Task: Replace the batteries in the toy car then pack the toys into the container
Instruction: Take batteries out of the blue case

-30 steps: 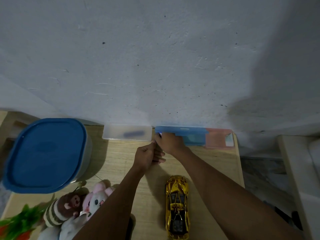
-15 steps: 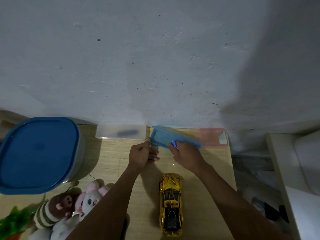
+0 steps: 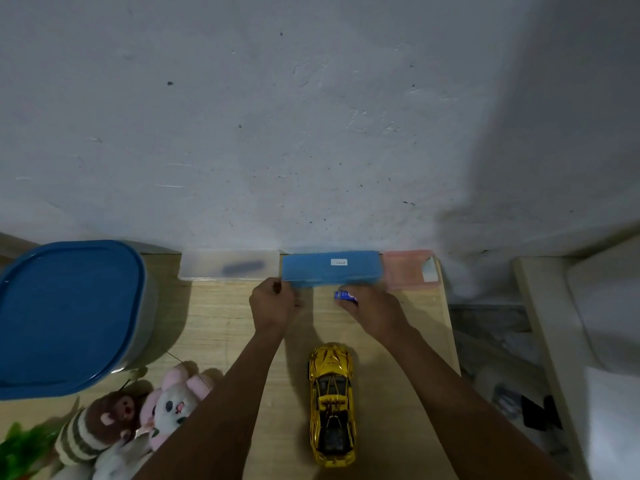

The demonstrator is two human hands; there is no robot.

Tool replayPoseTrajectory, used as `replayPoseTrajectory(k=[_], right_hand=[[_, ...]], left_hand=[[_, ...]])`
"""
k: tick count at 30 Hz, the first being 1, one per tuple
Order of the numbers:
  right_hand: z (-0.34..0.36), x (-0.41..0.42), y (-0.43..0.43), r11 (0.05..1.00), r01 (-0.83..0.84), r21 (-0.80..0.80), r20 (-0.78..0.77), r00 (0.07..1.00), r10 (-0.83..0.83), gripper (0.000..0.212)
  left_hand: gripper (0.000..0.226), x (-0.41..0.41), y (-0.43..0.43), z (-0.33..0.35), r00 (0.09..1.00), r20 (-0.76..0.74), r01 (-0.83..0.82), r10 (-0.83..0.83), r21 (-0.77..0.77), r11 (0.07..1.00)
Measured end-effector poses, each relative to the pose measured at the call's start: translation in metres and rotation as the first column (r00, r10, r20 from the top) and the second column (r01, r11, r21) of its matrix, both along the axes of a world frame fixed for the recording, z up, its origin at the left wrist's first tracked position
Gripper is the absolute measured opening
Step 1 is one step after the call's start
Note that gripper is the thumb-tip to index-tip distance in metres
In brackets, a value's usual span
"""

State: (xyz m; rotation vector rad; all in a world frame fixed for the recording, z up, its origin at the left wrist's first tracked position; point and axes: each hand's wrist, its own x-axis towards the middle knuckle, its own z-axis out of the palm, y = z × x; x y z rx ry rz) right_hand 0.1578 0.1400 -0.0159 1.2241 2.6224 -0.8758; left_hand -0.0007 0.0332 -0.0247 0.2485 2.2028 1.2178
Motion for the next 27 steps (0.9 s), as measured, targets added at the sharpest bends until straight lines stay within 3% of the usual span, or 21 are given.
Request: replayPoseTrajectory(k=[4, 10, 15, 19, 23, 27], right_hand=[[-0.006, 0.002, -0.002, 0.996, 0.041, -0.080, -0.084, 0.995, -0.047, 0.032], [-0.010, 0.014, -0.004, 0.991, 0.071, -0.114, -0.184, 0.979, -0.091, 0.044], [-0.010, 0.024, -0.003, 0.981, 0.133, -0.141, -0.233, 0.959, -0.164, 0.049], [-0.006, 0.034, -0.002, 0.982, 0.182, 0.059, -0.177, 0.970, -0.169, 0.045], [-0.006, 0.037, -0.001, 0.973, 0.230, -0.021, -0.154, 0.961, -0.230, 0.024], [-0.008, 0.029, -0.002, 0.998, 0.056, 0.012, -0.187, 0.981, -0.053, 0.017]], left_hand=[[0.023, 0.002, 0.004, 0.004, 0.998, 0.047, -0.053, 0.052, 0.018, 0.998], [0.016, 0.010, 0.010, 0.008, 0.928, 0.298, -0.269, 0.223, 0.125, 0.955], [0.013, 0.014, 0.010, 0.014, 0.889, 0.404, -0.307, 0.217, 0.172, 0.936], [0.017, 0.015, 0.006, 0.014, 0.887, 0.420, -0.286, 0.189, 0.180, 0.941], [0.009, 0.017, 0.008, 0.016, 0.896, 0.399, -0.295, 0.195, 0.207, 0.933], [0.027, 0.014, 0.011, 0.015, 0.902, 0.381, -0.292, 0.205, 0.188, 0.938]])
